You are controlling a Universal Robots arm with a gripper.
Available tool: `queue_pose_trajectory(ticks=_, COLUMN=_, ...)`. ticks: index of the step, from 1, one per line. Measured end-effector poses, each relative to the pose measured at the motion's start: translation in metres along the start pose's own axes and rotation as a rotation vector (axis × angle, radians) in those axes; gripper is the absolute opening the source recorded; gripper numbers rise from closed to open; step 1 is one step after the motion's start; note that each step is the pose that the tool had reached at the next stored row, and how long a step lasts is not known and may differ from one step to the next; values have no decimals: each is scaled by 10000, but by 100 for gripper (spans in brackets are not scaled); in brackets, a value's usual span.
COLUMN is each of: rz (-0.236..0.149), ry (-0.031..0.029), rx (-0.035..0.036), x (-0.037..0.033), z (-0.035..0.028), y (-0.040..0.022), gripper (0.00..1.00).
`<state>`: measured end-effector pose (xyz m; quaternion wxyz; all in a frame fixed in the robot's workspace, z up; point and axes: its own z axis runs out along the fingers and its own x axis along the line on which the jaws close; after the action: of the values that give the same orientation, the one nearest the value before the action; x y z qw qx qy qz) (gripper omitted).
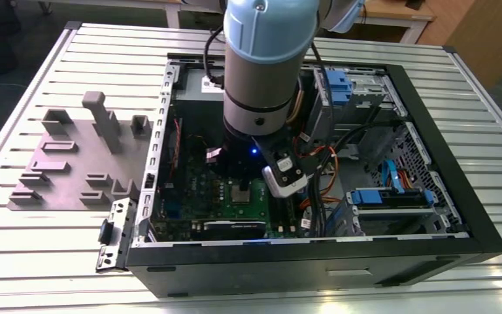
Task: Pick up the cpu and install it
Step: 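Close the cpu cover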
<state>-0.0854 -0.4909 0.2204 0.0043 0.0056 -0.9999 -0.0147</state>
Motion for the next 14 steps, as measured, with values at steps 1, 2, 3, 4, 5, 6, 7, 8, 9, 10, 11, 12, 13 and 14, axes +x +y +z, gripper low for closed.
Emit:
queue_pose_trajectory(ticks=1, rz=-8, ry=0, rx=6, x=0, z=-19, y=1, gripper=11)
queue_pose_trajectory(ticks=2, rz=-17, ry=0, rx=12, x=0, z=-38, y=1, gripper=11)
queue_pose_trajectory(ticks=3, rz=-29, ry=1, rx=18, x=1, z=-55, y=2, gripper=11)
queue_pose_trajectory(ticks=4, rz=-46, ry=1, rx=25, x=1, z=-68, y=2, gripper=11)
queue_pose_trajectory(ticks=5, rz=-73, ry=2, rx=37, x=1, z=-81, y=2, gripper=11)
queue_pose_trajectory(ticks=6, rz=-105, ry=3, rx=52, x=1, z=-93, y=3, gripper=11)
queue_pose_trajectory(ticks=7, rz=-135, ry=5, rx=63, x=1, z=-106, y=3, gripper=11)
queue_pose_trajectory(ticks=8, rz=-158, ry=5, rx=72, x=1, z=-123, y=4, gripper=11)
queue_pose_trajectory(ticks=9, rz=-178, ry=6, rx=81, x=1, z=-143, y=4, gripper=11)
queue_pose_trajectory(ticks=10, rz=-193, ry=7, rx=88, x=2, z=-166, y=5, gripper=11)
queue_pose_trajectory(ticks=11, rz=-209, ry=7, rx=94, x=2, z=-190, y=6, gripper=11)
queue_pose_trajectory(ticks=12, rz=-223, ry=7, rx=98, x=2, z=-211, y=6, gripper=11)
queue_pose_trajectory(ticks=13, rz=-237, ry=8, rx=102, x=2, z=-229, y=7, gripper=11)
queue_pose_trajectory(ticks=14, rz=-259, ry=8, rx=103, x=2, z=-234, y=7, gripper=11)
